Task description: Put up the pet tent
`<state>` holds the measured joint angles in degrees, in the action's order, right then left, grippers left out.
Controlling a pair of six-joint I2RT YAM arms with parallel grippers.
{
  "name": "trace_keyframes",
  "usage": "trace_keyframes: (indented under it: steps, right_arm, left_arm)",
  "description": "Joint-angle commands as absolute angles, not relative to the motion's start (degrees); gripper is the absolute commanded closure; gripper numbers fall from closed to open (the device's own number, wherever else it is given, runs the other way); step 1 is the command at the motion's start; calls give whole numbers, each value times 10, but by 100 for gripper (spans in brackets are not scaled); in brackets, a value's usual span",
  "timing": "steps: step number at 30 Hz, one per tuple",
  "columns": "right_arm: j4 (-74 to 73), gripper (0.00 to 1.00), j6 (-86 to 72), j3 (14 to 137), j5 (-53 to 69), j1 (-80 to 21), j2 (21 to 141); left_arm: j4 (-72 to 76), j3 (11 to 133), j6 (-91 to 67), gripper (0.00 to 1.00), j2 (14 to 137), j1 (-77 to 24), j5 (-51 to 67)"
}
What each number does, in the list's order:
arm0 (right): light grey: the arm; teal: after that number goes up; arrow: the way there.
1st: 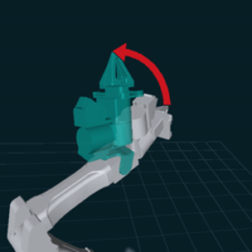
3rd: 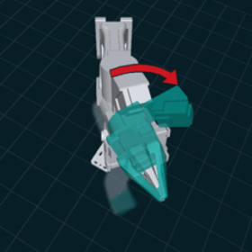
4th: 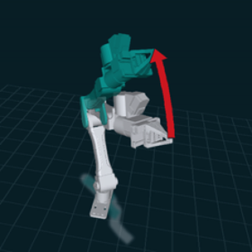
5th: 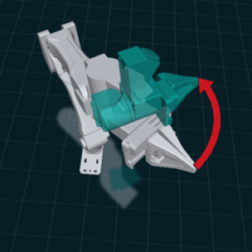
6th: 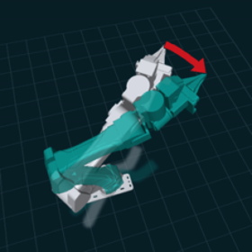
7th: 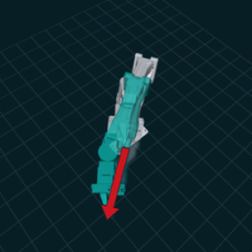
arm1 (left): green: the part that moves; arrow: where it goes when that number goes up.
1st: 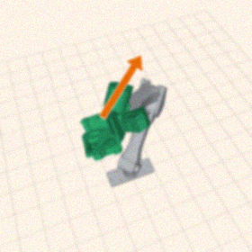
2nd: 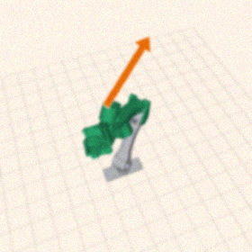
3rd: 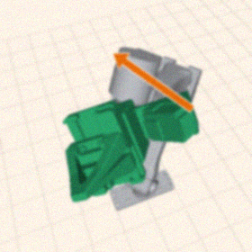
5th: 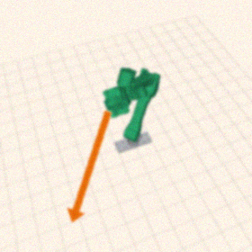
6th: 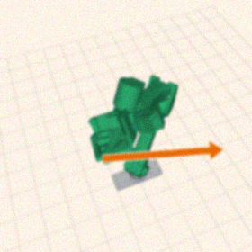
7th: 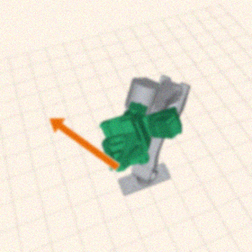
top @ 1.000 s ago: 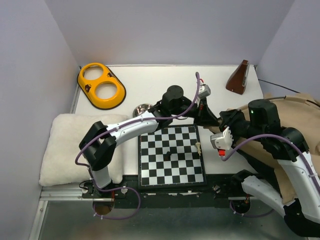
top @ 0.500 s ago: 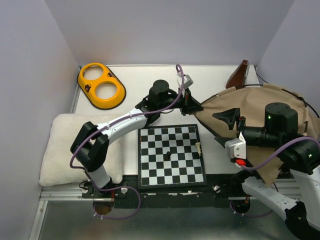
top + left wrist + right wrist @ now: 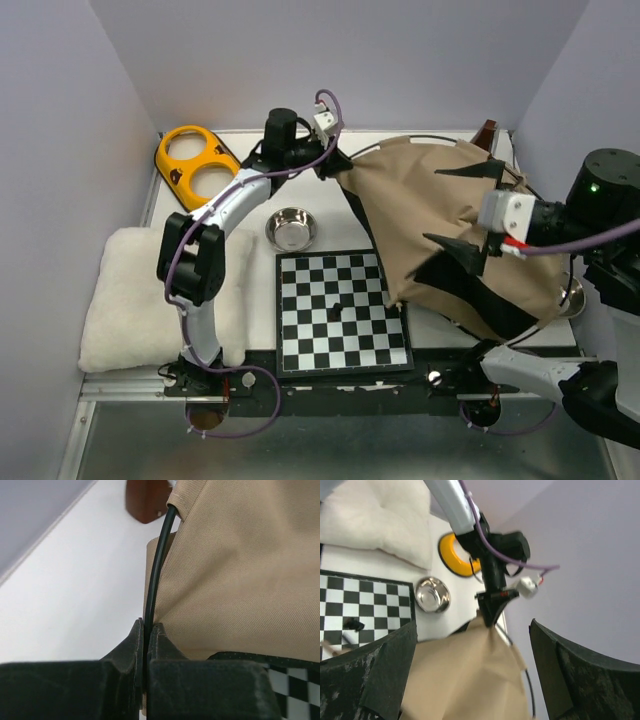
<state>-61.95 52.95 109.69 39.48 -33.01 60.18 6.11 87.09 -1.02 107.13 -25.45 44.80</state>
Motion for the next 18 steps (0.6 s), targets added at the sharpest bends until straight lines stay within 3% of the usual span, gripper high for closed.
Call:
trace_keyframes:
  steps: [1,3,5,7,10,16,17,18]
  right_arm:
    - [-696,0,460,1114,208,-332,653]
    - [-721,2,484,1073,167,-330,652]
    - [-747,6,517,1034,159,-327,649]
    - [-758,7,534,1029,148,-326,658]
    - [-752,9,524,1068,126,-323,691]
    - [-735,9,448,1100,138,-298,730]
    - [-727,9,440,1086,141,-296,726]
    - [-715,9,432,1071,142,-291,718]
  left_arm:
    - [-88,990,141,100,1150,-193,484]
    - [-116,1026,176,92,1176,-180,490]
    - [-132,1048,218,69,1198,-174,469]
    - [-152,1076,230,56,1221,-164,464]
    - [-159,1095,207,46,1231,-142,474]
    - [-60,951,154,40,1109,-103,517]
    - [-76,934,163,31,1084,-102,515]
    - [-87,919,160,30,1058,-103,507]
